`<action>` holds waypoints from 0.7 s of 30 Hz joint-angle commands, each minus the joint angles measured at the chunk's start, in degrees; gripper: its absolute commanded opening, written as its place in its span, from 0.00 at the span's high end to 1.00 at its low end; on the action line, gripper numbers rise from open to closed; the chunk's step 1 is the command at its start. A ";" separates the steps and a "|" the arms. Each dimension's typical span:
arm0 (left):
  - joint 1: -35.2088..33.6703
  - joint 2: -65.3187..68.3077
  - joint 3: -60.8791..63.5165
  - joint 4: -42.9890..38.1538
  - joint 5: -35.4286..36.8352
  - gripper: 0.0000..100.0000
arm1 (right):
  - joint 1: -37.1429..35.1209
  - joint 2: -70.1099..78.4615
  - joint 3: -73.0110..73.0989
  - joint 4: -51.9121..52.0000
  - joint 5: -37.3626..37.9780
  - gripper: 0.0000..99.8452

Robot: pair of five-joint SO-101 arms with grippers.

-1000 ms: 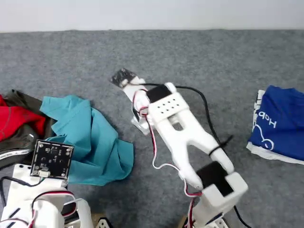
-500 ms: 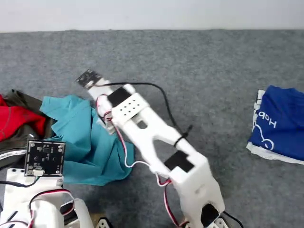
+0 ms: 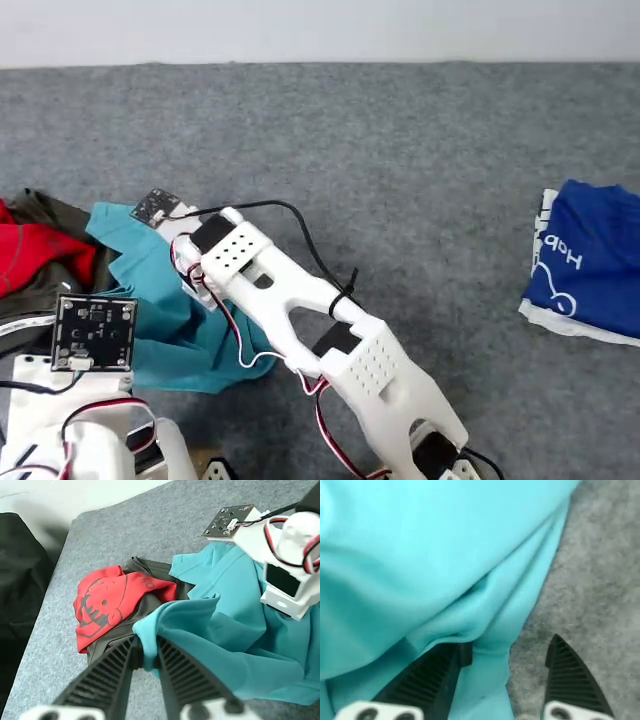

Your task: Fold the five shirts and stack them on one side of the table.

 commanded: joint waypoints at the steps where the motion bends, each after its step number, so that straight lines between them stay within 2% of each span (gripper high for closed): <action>1: -0.44 -0.26 -0.04 1.14 -0.35 0.99 | 0.66 0.92 -2.20 1.54 0.00 0.87; 4: -0.44 -0.26 -0.04 1.14 -0.35 0.99 | 2.24 0.31 -2.20 3.56 4.04 1.00; 8: -0.44 -0.26 -0.04 1.14 -0.35 0.99 | 5.76 -2.68 -2.29 11.12 8.79 0.99; 16: -0.09 -0.26 0.04 0.97 -0.44 0.99 | 15.08 -11.12 -2.29 25.71 11.96 0.99; 21: -0.09 0.00 0.48 -0.26 -0.44 0.99 | 19.91 -18.51 1.67 27.30 12.48 0.99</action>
